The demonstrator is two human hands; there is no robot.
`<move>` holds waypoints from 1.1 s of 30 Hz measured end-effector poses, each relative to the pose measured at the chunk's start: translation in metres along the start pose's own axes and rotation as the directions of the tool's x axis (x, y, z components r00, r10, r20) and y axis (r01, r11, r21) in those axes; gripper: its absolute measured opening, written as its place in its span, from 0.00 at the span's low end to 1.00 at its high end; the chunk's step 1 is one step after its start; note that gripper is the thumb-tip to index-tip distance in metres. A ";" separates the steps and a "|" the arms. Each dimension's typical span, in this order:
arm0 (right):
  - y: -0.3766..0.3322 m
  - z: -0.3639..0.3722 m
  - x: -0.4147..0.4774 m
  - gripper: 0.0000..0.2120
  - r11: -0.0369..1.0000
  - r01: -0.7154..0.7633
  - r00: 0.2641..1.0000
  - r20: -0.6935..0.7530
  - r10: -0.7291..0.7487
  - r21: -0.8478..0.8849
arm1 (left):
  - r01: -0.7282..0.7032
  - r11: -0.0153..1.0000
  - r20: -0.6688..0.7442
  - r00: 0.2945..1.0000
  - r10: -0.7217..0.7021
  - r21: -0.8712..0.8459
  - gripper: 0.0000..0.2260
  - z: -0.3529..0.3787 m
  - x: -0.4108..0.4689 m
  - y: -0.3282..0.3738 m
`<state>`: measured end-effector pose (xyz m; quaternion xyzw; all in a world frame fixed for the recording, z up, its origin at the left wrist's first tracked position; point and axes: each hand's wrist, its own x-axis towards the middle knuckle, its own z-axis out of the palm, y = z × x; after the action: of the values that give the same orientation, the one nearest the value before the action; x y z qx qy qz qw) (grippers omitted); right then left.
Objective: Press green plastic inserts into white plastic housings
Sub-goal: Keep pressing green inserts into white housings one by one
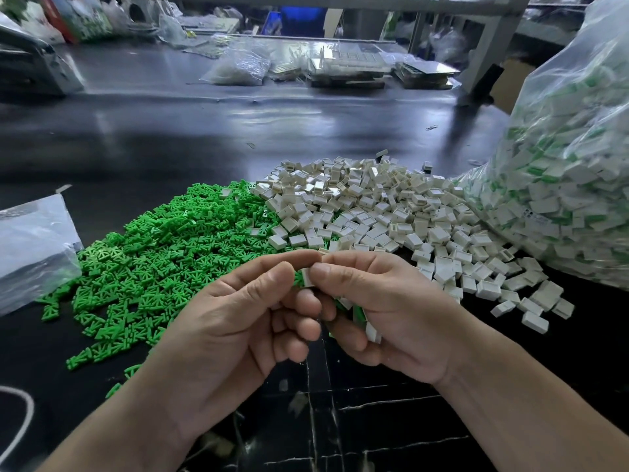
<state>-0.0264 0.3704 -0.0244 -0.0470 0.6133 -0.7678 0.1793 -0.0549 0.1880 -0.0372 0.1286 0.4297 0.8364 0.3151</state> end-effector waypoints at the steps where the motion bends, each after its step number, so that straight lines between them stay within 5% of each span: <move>1: 0.000 0.001 0.000 0.09 1.000 0.001 1.000 -0.010 -0.001 -0.003 | -0.005 1.000 -0.015 1.000 0.004 -0.011 0.23 0.000 0.001 -0.001; 11: 0.001 0.010 0.001 0.09 0.999 0.039 0.997 -0.071 -0.038 0.007 | -0.116 0.992 -0.089 0.990 0.110 -0.059 0.16 0.006 0.002 -0.012; 33: 0.003 0.016 -0.002 0.10 0.997 0.019 0.990 -0.135 -0.029 -0.072 | -0.125 0.991 -0.205 0.970 0.133 0.049 0.07 0.015 0.003 -0.010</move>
<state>-0.0192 0.3558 -0.0233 -0.0083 0.6501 -0.7492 0.1261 -0.0453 0.2037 -0.0365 0.0738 0.4660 0.8560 0.2111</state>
